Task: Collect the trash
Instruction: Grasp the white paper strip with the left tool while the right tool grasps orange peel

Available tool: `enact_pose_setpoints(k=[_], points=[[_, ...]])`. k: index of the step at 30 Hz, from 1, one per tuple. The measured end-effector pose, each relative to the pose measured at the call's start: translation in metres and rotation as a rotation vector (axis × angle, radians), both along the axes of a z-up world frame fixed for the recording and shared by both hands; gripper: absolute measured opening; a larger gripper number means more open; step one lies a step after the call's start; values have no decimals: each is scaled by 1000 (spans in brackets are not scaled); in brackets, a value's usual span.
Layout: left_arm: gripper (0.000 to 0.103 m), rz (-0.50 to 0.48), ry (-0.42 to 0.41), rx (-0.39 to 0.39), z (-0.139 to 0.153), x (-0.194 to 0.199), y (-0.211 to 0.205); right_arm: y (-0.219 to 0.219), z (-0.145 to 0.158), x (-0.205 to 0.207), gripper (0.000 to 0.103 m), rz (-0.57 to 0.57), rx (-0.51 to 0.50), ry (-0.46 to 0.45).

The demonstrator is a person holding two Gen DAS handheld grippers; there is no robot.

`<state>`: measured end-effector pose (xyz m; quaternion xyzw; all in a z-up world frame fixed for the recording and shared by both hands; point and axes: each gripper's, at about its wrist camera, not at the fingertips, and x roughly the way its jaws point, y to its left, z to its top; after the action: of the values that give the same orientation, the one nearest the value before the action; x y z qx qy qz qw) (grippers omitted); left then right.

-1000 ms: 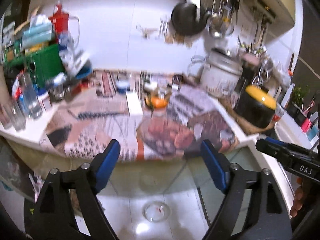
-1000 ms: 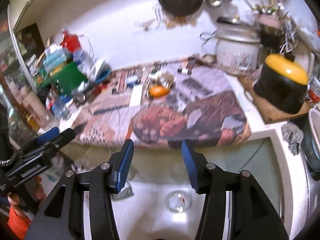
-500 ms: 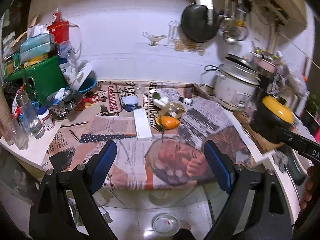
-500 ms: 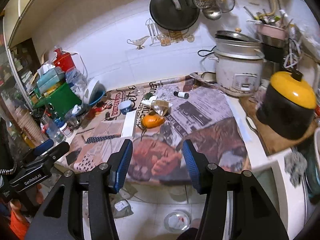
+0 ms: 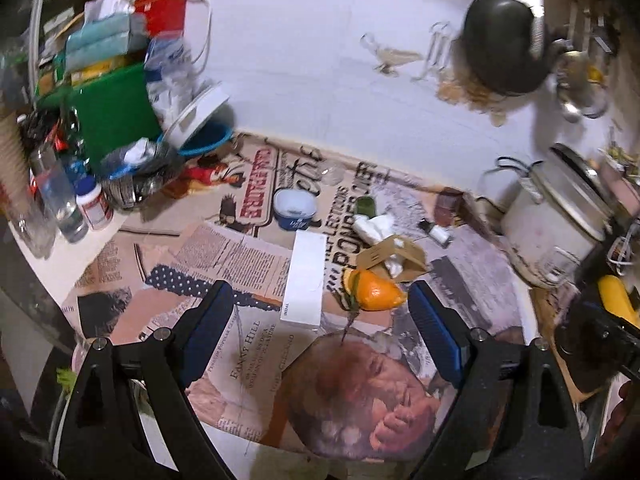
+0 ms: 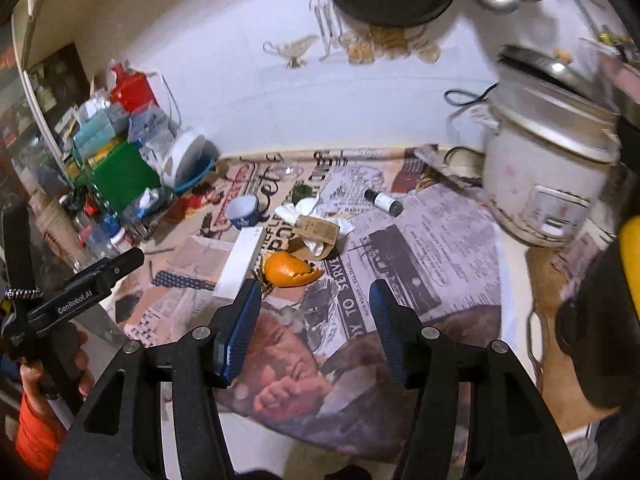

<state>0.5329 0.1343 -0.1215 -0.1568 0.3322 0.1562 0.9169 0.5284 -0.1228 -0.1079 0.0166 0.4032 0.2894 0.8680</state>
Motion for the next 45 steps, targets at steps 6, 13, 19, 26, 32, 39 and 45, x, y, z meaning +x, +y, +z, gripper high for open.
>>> enact_pose_setpoints(k=[6, 13, 19, 26, 32, 39, 45], points=[[89, 30, 86, 39, -24, 21, 19, 34, -38, 35, 53, 62, -3, 122], [89, -39, 154, 97, -45, 50, 67, 91, -90, 67, 53, 9, -7, 293], [89, -100, 212, 67, -71, 80, 109, 121, -131, 95, 53, -133, 1, 402], [89, -193, 280, -27, -112, 114, 117, 118, -162, 107, 50, -225, 130, 520], [89, -293, 330, -113, -135, 142, 96, 124, -154, 102, 29, -182, 102, 454], [89, -337, 386, -74, -151, 147, 63, 128, -141, 100, 13, -150, 78, 393], [71, -307, 407, -23, -161, 144, 51, 112, -124, 91, 11, -138, 34, 336]])
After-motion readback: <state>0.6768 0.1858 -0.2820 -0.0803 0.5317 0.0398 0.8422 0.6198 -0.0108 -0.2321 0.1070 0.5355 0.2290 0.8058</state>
